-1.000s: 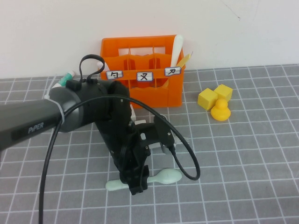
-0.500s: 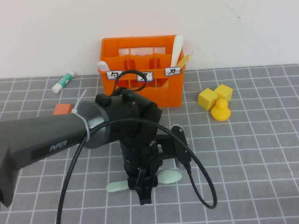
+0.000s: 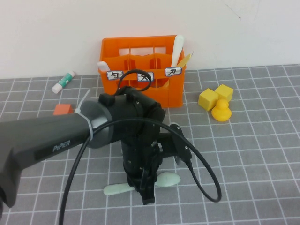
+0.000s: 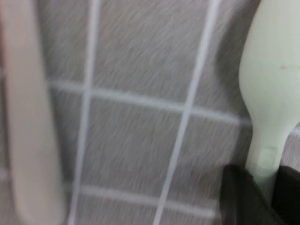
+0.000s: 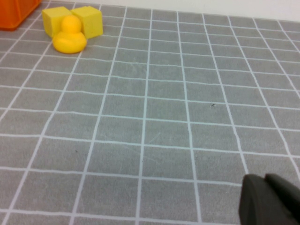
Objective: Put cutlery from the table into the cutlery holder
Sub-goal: Pick up the spoon, then place the spoon on the box
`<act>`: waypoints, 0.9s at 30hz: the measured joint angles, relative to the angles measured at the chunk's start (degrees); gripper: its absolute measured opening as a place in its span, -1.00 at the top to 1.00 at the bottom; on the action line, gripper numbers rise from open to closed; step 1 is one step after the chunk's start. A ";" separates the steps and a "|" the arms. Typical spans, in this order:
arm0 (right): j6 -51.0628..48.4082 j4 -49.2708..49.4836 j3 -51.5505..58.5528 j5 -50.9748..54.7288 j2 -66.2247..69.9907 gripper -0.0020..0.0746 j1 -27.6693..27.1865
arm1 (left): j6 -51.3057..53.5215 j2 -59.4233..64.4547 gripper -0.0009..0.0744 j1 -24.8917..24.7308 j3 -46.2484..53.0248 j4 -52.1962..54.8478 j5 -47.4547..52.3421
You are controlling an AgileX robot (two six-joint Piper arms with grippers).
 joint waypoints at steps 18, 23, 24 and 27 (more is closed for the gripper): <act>0.00 -0.10 0.00 0.00 0.00 0.95 0.00 | -11.20 -23.63 0.70 10.55 -1.04 -3.45 3.43; 0.00 -0.10 0.00 0.00 0.00 0.95 0.00 | -11.53 -27.81 0.70 17.28 -1.04 -8.39 -1.57; 0.00 -0.10 0.00 0.00 0.00 0.95 0.00 | -11.53 -28.36 0.70 18.46 -1.04 -9.44 -3.23; 0.00 -0.10 0.00 0.00 0.00 0.95 0.00 | -11.07 -28.78 0.70 20.61 -1.04 -12.19 -9.77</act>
